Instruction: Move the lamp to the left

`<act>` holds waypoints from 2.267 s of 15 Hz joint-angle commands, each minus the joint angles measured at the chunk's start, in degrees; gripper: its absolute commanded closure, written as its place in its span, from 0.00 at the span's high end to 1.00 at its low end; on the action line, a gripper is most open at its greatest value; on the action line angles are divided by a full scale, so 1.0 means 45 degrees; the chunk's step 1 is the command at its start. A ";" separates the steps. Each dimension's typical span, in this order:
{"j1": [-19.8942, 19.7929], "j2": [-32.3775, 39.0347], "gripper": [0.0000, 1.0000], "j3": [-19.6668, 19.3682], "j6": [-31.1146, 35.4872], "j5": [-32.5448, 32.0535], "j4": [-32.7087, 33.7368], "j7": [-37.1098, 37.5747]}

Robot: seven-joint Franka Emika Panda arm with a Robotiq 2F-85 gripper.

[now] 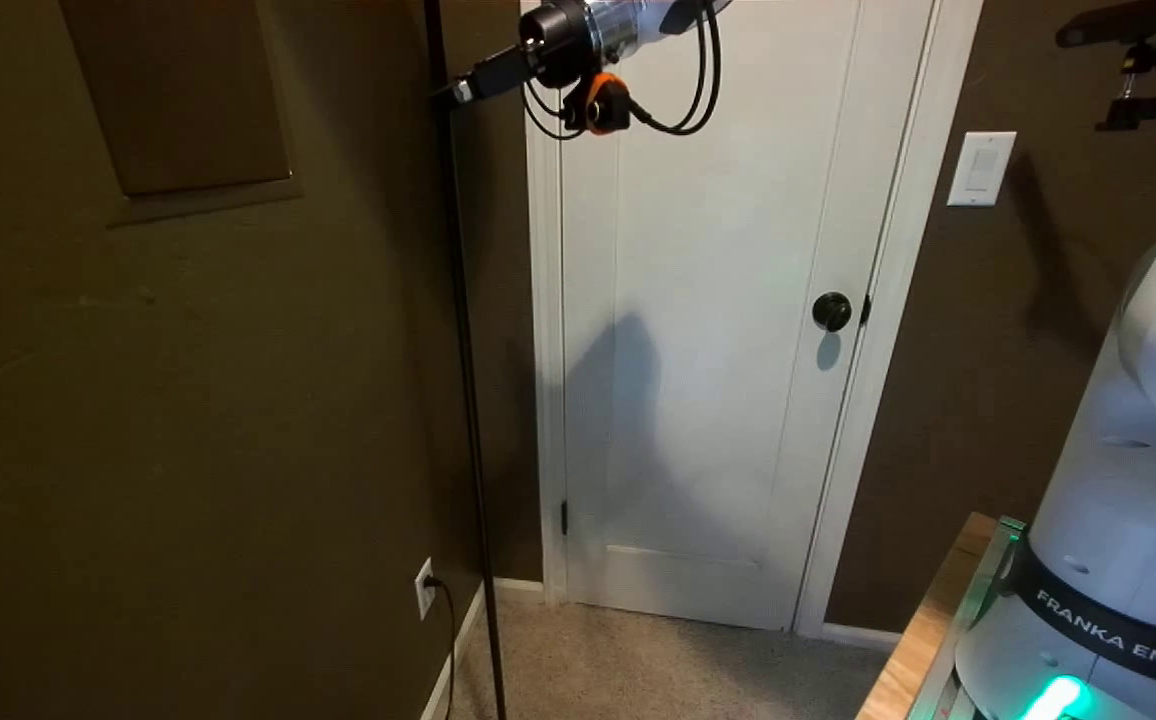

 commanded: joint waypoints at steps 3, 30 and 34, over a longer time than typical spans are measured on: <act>-0.0261 -0.1008 0.05 0.0196 -0.0139 0.0312 0.0350 0.0675; 0.0307 -0.2069 0.05 0.1078 -0.1978 0.0051 0.0487 0.0719; 0.0605 -0.1928 0.05 0.1424 -0.1983 0.0030 0.0602 0.0724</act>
